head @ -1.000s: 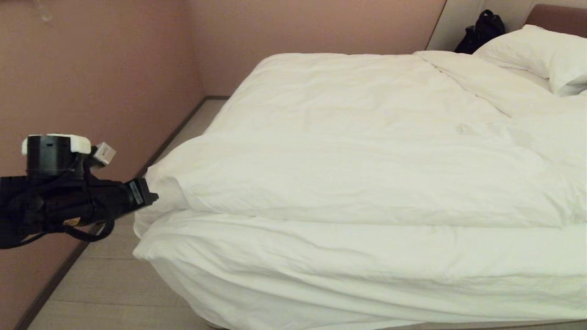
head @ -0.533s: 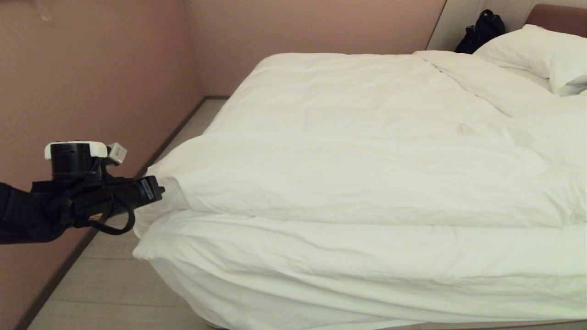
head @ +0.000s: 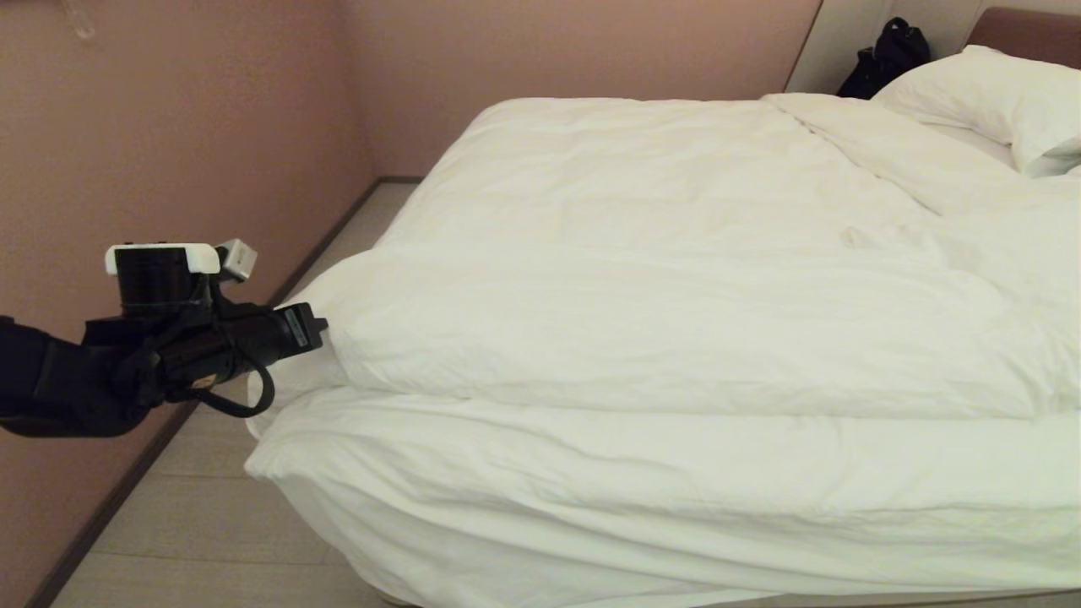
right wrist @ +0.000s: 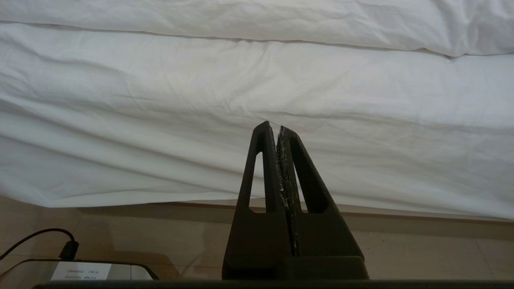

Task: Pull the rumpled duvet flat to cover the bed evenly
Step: Hold the folded corner of the quilt

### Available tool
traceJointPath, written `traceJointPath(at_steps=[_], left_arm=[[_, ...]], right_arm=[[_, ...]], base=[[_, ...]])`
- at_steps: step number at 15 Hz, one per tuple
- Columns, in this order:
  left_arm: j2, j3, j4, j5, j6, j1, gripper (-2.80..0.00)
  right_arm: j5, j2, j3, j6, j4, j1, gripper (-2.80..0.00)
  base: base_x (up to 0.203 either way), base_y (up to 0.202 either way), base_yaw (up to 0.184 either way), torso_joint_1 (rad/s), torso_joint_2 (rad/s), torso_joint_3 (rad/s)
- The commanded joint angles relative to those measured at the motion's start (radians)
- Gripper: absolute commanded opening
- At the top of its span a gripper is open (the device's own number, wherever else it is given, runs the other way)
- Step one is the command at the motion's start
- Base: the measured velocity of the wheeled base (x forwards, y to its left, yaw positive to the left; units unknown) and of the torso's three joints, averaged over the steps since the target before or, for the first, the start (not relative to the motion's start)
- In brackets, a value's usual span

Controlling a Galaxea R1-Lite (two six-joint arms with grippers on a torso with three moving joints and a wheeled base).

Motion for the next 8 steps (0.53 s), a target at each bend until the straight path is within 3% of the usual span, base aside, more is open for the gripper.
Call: traceJointPath(at_steps=[1, 6, 8], left_arm=[[0.032, -0.037, -0.003, 0.002, -0.003, -0.017, -2.80], [0.065, -0.039, -0.037, 0.004, -0.004, -0.031, -2.80], [0.105, -0.053, -0.120, 0.004, -0.002, -0.031, -2.80]], right_arm=[[0.001, 0.001, 0.000, -0.001, 0.000, -0.001, -2.80], [0.001, 0.001, 0.000, -0.001, 0.000, 0.001, -2.80], [0.001, 0.001, 0.000, -0.001, 0.000, 0.000, -2.80]], base=[[0.000, 0.000, 0.000, 0.000, 0.00, 0.000], [0.000, 0.000, 0.000, 0.000, 0.00, 0.000], [0.000, 0.000, 0.000, 0.000, 0.00, 0.000]])
